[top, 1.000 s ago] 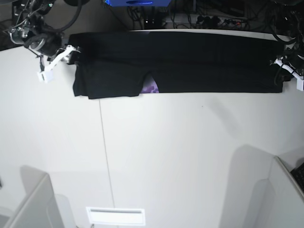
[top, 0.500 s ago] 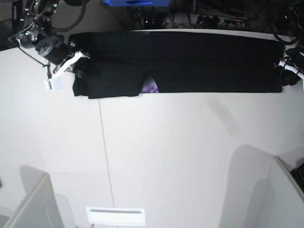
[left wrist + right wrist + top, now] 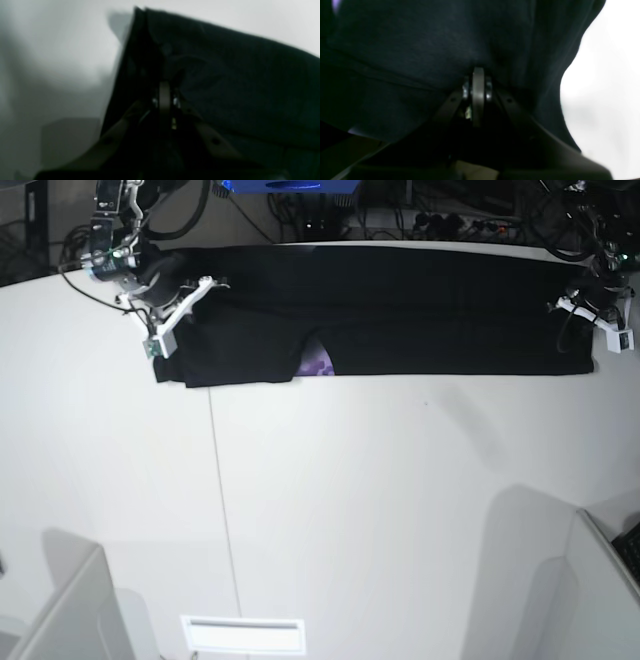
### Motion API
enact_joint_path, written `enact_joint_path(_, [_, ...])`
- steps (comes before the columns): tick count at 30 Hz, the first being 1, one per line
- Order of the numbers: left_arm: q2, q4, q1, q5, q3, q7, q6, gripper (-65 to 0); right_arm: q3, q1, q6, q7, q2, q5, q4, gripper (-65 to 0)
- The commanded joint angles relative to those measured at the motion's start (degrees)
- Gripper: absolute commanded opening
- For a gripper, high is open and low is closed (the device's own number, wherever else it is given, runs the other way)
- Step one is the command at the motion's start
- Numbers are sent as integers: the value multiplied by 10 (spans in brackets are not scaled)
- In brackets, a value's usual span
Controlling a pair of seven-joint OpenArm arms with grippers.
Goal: Fold the T-shirt properly
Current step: 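Release the folded hem and lift both grippers, then grasp the folded strip's ends with both grippers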
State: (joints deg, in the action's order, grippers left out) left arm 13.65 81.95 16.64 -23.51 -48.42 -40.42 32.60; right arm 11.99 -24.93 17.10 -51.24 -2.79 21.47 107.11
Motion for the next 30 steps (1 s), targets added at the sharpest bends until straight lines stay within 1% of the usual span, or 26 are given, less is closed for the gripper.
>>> enact_joint_path(1, [9, -4, -2, 11, -3, -4, -1, -650, 2, 5, 3, 15, -3, 4, -1, -650])
enact_joint_path(5, [11, -24, -2, 16, -3, -3, -1, -650, 1, 19, 2, 37, -7, 2, -54, -650])
enact_joint_path(8, [11, -45, -18, 17, -3, -3, -1, -650, 4, 30, 1, 56, -8, 2, -91, -650])
enact_joint_path(12, [14, -91, -47, 20, -3, -3, -1, -650, 5, 48, 0, 60, -8, 2, -115, -650])
enact_joint_path(17, [18, -108, -90, 68, 28, -3, -1, -650, 5, 83, 0, 60, -8, 1, -135, -650])
enact_joint_path(20, [17, -108, -119, 84, 30, -3, -1, -650, 5, 113, 0, 59, -8, 1, -163, -650])
enact_joint_path(24, [17, -109, -159, 126, 53, -4, -2, -650, 3, 156, 0, 59, -23, 1, -200, -650])
enact_joint_path(27, [17, -109, -184, 141, 65, -5, -3, -650, 5, 185, 0, 57, -24, 1, -218, -650])
enact_joint_path(30, [17, -109, -201, 140, 65, -7, -3, -650, 5, 198, 0, 55, -24, 1, -215, -650])
